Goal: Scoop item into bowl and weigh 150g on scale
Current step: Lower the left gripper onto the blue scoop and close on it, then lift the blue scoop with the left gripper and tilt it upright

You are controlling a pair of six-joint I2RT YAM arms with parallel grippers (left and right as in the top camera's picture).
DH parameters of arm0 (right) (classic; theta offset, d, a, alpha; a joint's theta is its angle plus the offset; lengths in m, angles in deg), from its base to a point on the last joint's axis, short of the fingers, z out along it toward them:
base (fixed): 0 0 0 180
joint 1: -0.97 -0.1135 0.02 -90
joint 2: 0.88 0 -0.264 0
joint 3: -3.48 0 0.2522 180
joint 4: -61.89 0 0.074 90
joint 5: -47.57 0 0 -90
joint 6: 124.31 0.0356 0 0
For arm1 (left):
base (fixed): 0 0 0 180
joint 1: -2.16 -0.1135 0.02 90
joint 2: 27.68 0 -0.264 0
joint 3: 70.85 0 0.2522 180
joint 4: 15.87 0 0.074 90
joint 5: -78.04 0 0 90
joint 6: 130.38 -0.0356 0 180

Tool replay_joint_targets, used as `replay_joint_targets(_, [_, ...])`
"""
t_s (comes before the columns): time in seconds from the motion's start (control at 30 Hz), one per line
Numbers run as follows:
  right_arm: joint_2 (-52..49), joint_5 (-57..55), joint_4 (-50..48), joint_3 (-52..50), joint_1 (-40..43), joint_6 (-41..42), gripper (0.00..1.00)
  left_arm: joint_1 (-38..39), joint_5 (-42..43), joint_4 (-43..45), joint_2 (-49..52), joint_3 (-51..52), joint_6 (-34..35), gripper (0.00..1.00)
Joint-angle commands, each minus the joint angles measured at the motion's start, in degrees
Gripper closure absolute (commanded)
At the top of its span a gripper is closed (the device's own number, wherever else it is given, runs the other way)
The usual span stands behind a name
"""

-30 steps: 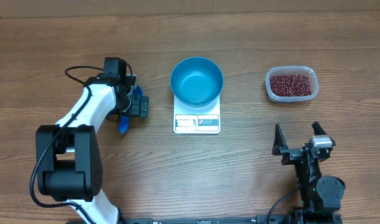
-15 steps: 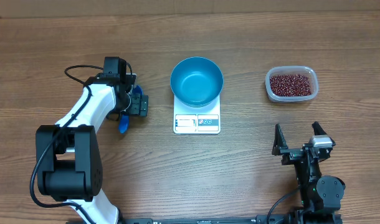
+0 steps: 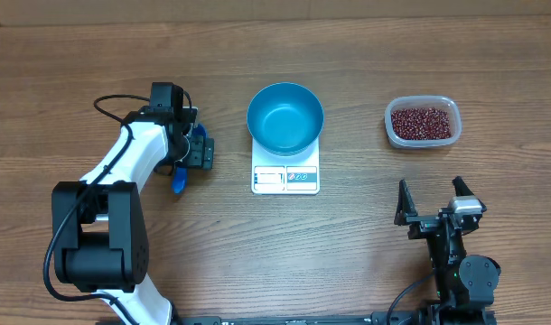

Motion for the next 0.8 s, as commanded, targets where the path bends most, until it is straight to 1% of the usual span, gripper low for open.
replay_joint_targets(0.0, [0.6, 0.1, -0.3, -0.6, -0.2, -0.3, 0.00, 0.3, 0.9, -0.3, 0.6, 0.1, -0.7, 0.09])
replay_joint_targets(0.07, [0.6, 0.1, -0.3, -0.6, -0.2, -0.3, 0.00, 0.3, 1.2, -0.8, 0.6, -0.1, -0.7, 0.05])
replay_joint_targets(0.1, [0.6, 0.1, -0.3, -0.6, -0.2, -0.3, 0.00, 0.3, 1.6, -1.2, 0.6, -0.3, -0.7, 0.00])
replay_joint_targets(0.2, [0.6, 0.1, -0.3, -0.6, -0.2, -0.2, 0.00, 0.3, 3.0, -3.4, 0.6, -1.6, -0.7, 0.00])
replay_joint_targets(0.57, [0.6, 0.1, -0.3, -0.6, -0.2, -0.3, 0.00, 0.3, 3.0, -9.6, 0.6, -8.3, -0.9, 0.00])
replay_joint_targets(0.63, [0.6, 0.1, -0.3, -0.6, -0.2, -0.3, 0.00, 0.2, 3.0, -11.7, 0.6, -10.4, -1.0, 0.00])
replay_joint_targets(0.77, [0.6, 0.1, -0.3, -0.6, -0.2, -0.3, 0.00, 0.3, 3.0, -17.7, 0.6, -14.8, -3.6, 0.01])
